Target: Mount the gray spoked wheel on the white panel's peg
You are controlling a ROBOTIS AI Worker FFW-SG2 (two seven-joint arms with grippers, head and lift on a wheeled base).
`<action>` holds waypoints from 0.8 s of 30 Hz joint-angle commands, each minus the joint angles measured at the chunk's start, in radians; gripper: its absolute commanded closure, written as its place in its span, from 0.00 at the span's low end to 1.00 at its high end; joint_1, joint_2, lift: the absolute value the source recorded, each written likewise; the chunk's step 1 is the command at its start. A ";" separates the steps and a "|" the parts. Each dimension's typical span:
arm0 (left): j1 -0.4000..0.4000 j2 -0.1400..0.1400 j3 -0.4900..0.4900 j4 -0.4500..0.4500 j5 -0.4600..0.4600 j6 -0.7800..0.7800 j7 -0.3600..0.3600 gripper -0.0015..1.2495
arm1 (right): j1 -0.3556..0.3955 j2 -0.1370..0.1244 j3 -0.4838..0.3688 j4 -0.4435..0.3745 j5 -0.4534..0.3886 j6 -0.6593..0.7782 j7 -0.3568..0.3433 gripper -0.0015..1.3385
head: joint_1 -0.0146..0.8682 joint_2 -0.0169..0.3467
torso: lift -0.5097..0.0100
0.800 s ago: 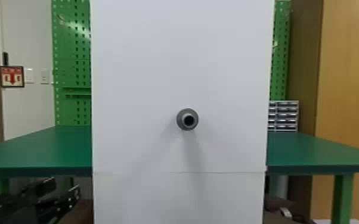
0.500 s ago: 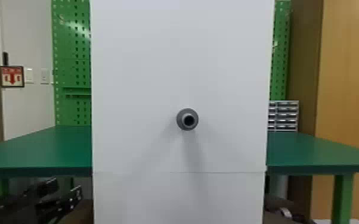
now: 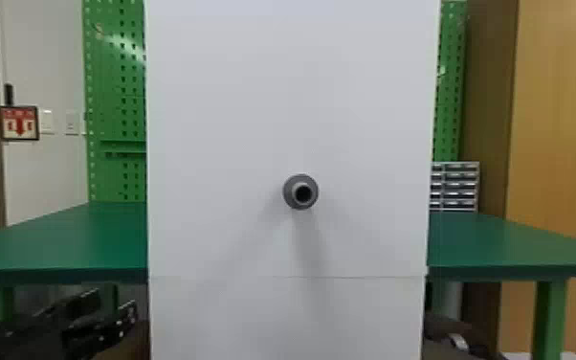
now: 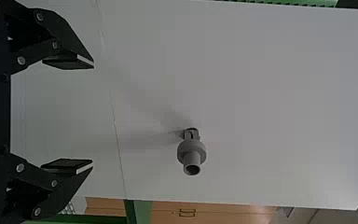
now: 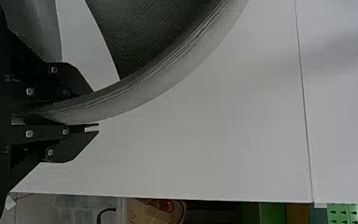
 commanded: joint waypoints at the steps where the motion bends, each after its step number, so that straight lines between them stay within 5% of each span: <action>1: -0.001 -0.001 -0.002 0.002 -0.004 0.000 -0.001 0.40 | -0.001 0.000 -0.001 0.000 0.002 0.000 0.000 0.85 | 0.12 0.03 | 0.05; 12: -0.001 0.000 -0.003 0.005 -0.007 0.000 -0.002 0.40 | -0.006 0.004 0.001 0.000 -0.003 0.021 -0.002 0.85 | 0.12 0.03 | 0.05; 24: -0.001 0.002 -0.010 0.011 -0.012 0.000 -0.007 0.40 | -0.024 -0.001 0.004 -0.114 -0.015 0.196 -0.052 0.85 | 0.12 0.03 | 0.05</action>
